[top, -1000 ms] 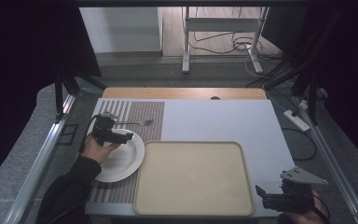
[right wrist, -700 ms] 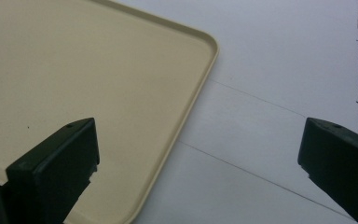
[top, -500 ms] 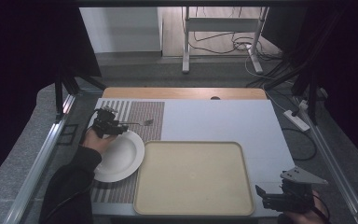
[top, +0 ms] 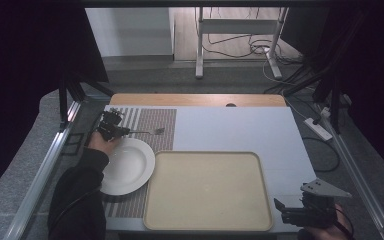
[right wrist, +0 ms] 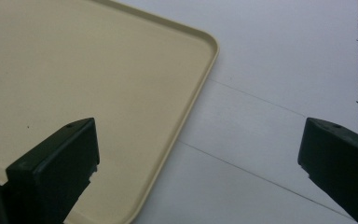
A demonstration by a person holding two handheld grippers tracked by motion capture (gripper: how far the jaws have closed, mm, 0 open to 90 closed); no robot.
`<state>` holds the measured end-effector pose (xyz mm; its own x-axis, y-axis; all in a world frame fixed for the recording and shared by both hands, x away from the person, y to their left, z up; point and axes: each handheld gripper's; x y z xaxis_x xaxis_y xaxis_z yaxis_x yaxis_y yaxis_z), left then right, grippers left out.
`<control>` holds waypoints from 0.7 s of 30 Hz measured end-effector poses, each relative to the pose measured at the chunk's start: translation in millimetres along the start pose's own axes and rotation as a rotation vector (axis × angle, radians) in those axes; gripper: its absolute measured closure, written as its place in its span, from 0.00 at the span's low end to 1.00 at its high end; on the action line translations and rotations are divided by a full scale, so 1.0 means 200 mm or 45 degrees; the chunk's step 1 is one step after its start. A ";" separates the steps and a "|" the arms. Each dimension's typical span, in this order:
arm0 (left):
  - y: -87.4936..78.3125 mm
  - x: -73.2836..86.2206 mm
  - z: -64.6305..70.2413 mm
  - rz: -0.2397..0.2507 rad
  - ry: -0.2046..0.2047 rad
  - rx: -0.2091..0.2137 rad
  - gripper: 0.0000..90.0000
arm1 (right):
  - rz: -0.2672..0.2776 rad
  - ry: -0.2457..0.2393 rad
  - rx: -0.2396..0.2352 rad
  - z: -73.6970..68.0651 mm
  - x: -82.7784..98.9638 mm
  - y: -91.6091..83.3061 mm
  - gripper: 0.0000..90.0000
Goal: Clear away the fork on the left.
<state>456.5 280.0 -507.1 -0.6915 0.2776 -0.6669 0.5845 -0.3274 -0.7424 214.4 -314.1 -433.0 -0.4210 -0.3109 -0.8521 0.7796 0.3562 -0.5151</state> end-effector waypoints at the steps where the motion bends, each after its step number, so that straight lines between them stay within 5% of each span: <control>1: 0.01 0.00 -0.01 -0.004 0.000 -0.013 0.98 | 0.000 0.000 0.000 0.00 0.00 0.00 0.00; 8: 0.07 -0.03 -0.09 -0.032 -0.030 -0.062 0.98 | -0.001 0.002 -0.001 0.00 0.00 0.00 0.00; 11: 0.10 -0.04 -0.10 -0.065 -0.006 -0.095 0.98 | -0.002 0.003 -0.003 0.00 0.00 0.00 0.00; 18: 0.15 -0.07 -0.12 -0.109 -0.015 -0.113 0.98 | 0.002 0.000 -0.007 0.00 0.00 0.00 0.00; 21: 0.15 -0.06 -0.12 -0.143 -0.013 -0.075 0.98 | 0.000 0.000 -0.004 0.00 0.00 -0.01 0.00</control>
<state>492.9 289.2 -522.3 -0.7581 0.3002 -0.5789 0.5269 -0.2412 -0.8150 213.7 -314.7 -432.6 -0.4213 -0.3110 -0.8520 0.7780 0.3588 -0.5157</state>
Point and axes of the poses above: each handheld gripper's, and its own axes: y roughly forward along the jaws, x roughly out of its underside, z roughly to its right, and after that the axes turned 10 degrees about z, right-handed
